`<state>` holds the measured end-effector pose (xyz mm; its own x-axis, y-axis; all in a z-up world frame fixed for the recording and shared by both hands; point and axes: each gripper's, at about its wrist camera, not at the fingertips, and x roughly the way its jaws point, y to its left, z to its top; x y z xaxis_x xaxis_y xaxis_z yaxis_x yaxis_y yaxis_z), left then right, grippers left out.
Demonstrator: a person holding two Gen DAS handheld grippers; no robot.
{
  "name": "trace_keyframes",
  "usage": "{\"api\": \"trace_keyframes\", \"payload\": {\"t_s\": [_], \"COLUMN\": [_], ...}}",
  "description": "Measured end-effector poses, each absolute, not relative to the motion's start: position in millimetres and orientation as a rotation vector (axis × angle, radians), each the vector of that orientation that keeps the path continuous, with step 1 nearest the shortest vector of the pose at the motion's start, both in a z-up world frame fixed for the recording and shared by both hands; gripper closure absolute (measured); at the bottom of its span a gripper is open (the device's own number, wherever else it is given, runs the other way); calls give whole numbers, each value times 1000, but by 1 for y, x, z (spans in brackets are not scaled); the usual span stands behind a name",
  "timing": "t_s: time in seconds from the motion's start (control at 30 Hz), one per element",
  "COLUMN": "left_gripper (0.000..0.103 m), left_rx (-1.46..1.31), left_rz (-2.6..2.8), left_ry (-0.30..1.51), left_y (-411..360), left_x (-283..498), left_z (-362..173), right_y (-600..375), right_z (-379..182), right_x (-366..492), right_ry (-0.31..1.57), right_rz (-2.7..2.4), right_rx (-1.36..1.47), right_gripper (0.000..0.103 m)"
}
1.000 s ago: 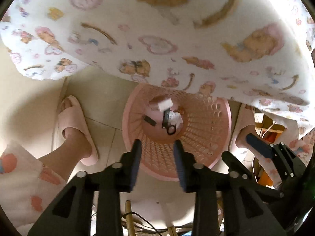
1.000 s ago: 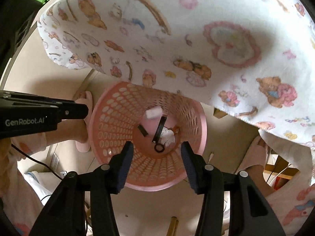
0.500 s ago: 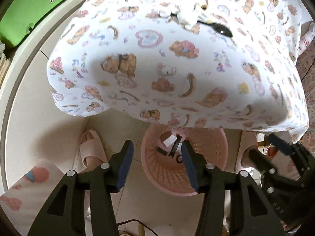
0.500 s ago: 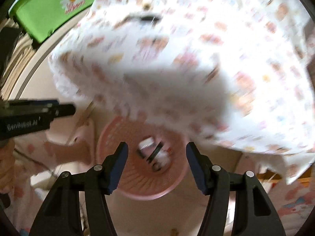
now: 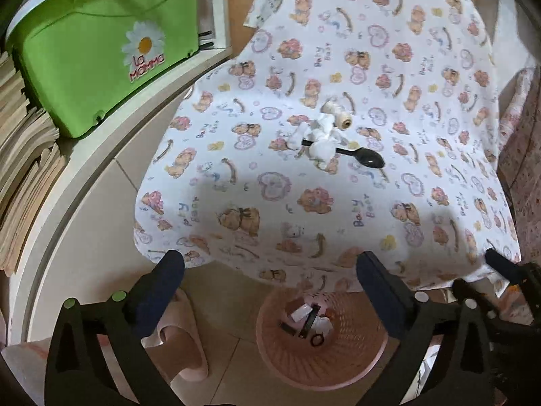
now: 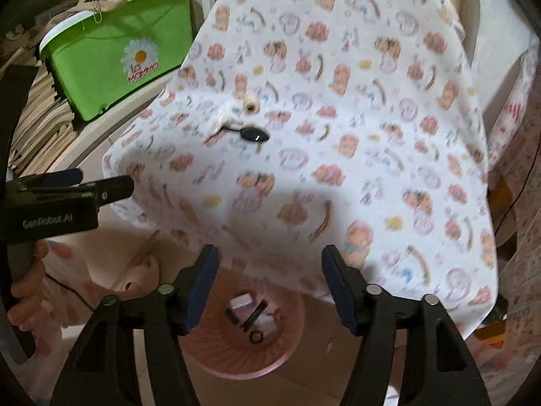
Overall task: Collect trash
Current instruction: 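Raise both open tools back above the table, then grasp the white tissue with the left tool while the right tool grasps the cream spool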
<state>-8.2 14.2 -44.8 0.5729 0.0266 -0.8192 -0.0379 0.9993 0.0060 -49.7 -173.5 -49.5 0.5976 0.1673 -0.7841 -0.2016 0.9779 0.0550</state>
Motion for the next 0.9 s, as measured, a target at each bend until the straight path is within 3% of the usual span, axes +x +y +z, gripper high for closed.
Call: {"api": "trace_keyframes", "payload": {"t_s": [0.23,0.37,0.47,0.63,0.9], "left_gripper": [1,1,1,1,2], "left_rx": [52,43,82,48,11], "left_rz": [48,-12,9,-21,-40], "left_ry": [904,831,778,750,833], "left_y": [10,13,14,21,25], "left_x": [2,17,33,63,90], "left_z": [-19,6,22,32,-10], "right_y": [-192,-206,-206,-196,-189], "right_z": [-17,19,40,46,-11], "right_x": [-38,-31,-20,12,45], "right_ry": [781,575,475,512,665], "right_rz": [156,81,76,107,215], "right_rx": [-40,-5,-82,-158,-109], "right_gripper": [20,0,0,0,0]}}
